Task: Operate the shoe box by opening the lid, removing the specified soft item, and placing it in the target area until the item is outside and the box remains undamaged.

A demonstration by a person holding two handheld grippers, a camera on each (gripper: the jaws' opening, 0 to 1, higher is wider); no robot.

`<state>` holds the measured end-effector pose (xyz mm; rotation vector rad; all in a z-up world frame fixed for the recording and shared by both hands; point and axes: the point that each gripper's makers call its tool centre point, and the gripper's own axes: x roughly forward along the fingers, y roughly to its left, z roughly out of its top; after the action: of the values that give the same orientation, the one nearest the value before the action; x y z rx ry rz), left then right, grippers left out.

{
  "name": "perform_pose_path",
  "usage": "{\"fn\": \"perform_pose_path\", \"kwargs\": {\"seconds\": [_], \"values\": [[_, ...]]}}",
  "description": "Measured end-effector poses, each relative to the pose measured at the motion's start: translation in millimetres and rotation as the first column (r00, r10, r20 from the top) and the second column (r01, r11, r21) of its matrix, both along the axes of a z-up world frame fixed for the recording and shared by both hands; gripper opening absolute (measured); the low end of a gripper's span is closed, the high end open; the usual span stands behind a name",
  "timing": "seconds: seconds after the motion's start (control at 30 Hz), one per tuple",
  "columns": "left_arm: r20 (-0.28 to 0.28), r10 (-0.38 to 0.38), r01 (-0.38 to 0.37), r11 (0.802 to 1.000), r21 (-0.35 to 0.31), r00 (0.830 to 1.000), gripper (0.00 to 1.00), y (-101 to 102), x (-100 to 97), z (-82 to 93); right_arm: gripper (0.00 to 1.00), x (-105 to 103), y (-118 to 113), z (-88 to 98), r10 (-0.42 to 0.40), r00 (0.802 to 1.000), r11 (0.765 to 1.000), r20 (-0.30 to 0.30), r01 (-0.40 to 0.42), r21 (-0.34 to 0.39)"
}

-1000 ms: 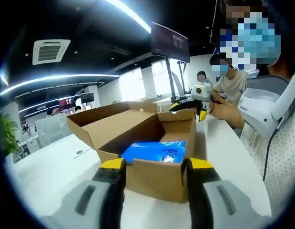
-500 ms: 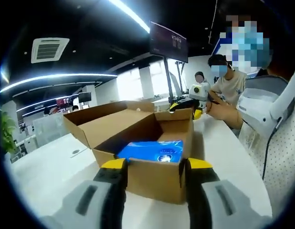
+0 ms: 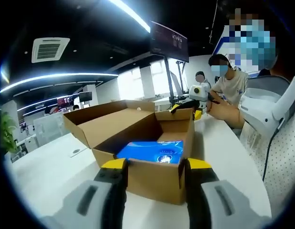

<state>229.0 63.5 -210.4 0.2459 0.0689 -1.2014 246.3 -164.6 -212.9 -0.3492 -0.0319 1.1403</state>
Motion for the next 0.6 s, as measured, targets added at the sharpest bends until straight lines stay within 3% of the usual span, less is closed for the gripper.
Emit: {"fn": "perform_pose_path", "kwargs": {"seconds": [0.6], "values": [[-0.011,-0.003,0.004,1.000,0.017,1.000,0.47,-1,-0.9,1.5,0.55,16,0,1.6,0.065,0.998,0.998,-0.003,-0.065,0.017]]}}
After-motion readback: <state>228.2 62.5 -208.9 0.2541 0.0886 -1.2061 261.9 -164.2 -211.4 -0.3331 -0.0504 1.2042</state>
